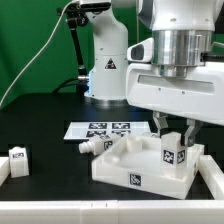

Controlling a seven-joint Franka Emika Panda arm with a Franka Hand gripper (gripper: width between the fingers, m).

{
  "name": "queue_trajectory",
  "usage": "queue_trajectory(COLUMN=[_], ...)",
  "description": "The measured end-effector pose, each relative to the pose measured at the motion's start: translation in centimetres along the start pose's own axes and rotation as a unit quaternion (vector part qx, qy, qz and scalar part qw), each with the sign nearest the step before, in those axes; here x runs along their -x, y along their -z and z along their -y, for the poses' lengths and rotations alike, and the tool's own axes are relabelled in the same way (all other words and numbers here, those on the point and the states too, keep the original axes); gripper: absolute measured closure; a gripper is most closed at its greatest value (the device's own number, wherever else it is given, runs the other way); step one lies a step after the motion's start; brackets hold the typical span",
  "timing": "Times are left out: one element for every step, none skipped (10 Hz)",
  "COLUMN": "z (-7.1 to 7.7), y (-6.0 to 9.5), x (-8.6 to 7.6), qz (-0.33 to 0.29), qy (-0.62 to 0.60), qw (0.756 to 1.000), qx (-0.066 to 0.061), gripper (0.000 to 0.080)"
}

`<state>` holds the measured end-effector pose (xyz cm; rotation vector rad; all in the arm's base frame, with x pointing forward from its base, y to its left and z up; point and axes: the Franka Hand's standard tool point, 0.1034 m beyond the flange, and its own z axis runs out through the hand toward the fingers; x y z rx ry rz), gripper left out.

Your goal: Assemble one leg

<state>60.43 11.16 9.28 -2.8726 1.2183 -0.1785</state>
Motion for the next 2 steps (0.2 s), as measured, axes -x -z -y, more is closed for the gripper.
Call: queue_trajectory(z=[0.17,0.21], y=[1.08,1.91], x=[-0.31,-0.54], qz=[0.0,0.0], qy=[0.011,0.016], qw=[1.0,1.0], qx=[-0.006,-0.01], gripper=[0.0242,0.0242])
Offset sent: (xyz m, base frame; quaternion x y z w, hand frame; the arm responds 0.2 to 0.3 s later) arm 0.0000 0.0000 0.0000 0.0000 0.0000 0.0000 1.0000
